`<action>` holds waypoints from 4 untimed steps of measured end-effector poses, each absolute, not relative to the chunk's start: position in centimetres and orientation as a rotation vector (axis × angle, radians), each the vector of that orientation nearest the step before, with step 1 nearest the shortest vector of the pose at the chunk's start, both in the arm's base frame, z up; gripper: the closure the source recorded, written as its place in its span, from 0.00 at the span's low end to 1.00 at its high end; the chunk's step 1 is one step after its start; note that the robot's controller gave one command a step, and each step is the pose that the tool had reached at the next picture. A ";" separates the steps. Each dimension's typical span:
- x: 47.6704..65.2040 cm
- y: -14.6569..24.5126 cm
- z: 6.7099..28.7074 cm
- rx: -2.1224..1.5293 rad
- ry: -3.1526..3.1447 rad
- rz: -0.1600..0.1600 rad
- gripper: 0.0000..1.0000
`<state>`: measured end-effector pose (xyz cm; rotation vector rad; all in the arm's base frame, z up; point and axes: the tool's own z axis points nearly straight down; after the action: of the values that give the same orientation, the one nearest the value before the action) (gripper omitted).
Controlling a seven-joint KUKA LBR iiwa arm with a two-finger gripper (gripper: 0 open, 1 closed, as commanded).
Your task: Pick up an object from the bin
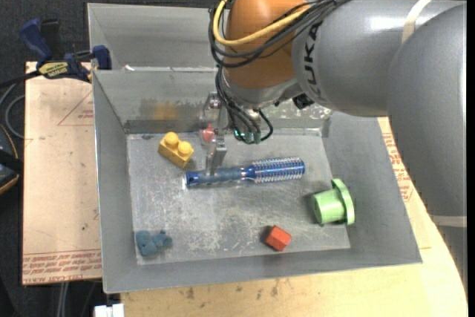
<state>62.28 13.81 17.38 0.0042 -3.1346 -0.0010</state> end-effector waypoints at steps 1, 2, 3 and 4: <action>65.2 19.4 7.5 0.353 -3.129 -0.002 0.00; 63.5 14.9 9.8 0.331 -3.125 0.000 0.00; 65.2 16.9 7.6 0.016 -3.149 -0.005 0.00; 65.5 17.0 7.9 0.012 -3.158 -0.011 1.00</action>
Offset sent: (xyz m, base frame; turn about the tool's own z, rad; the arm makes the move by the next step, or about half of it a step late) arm 0.0258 0.0542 -0.1038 -0.2225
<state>65.46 16.97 7.95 0.0118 -3.1582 -0.0114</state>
